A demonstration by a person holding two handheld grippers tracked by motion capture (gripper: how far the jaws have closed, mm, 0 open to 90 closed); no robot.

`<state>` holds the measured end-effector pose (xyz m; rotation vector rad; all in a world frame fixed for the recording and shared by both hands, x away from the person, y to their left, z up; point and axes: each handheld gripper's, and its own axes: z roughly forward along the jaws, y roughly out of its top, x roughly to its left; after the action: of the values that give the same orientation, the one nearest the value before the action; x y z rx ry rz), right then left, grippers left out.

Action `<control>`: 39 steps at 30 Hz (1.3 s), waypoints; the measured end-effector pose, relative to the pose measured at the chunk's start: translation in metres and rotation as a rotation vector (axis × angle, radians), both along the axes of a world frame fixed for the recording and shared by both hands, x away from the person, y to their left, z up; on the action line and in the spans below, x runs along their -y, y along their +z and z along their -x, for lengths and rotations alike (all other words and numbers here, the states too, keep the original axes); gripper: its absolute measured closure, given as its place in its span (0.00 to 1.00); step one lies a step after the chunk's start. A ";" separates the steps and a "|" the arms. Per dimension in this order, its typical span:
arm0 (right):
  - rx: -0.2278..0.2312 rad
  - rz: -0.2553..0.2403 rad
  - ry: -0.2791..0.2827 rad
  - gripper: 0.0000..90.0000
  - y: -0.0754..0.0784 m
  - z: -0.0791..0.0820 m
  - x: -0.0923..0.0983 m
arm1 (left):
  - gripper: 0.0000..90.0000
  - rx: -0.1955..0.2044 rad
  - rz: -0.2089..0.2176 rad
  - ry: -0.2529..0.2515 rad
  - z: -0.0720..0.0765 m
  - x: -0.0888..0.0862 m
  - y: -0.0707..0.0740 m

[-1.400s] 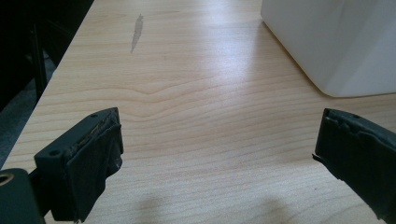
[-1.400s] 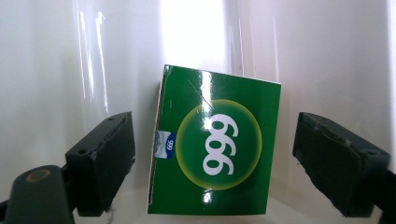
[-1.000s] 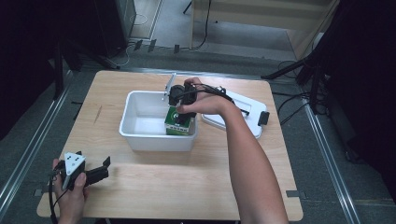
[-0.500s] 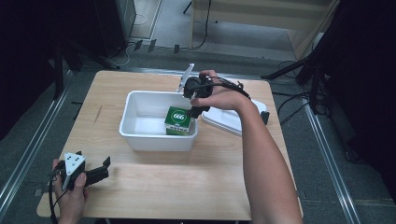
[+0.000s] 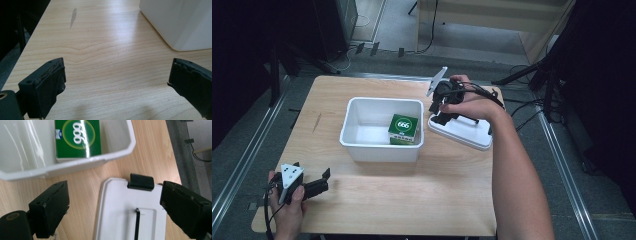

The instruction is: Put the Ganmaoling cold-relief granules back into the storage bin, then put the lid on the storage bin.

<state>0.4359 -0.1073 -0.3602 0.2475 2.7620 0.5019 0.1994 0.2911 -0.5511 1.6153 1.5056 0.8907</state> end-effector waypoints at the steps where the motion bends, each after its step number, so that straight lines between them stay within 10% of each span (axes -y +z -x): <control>1: -0.002 0.002 -0.002 0.10 0.000 -0.001 0.003 | 0.02 -0.001 0.000 0.001 0.000 0.000 0.000; 39: -0.037 0.061 -0.177 0.07 -0.057 -0.037 0.068 | 0.02 -0.004 -0.001 -0.010 0.000 0.000 0.000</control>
<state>0.4730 -0.1750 -0.4173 0.4862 2.7519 0.3697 0.1996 0.2912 -0.5511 1.6248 1.4986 0.8833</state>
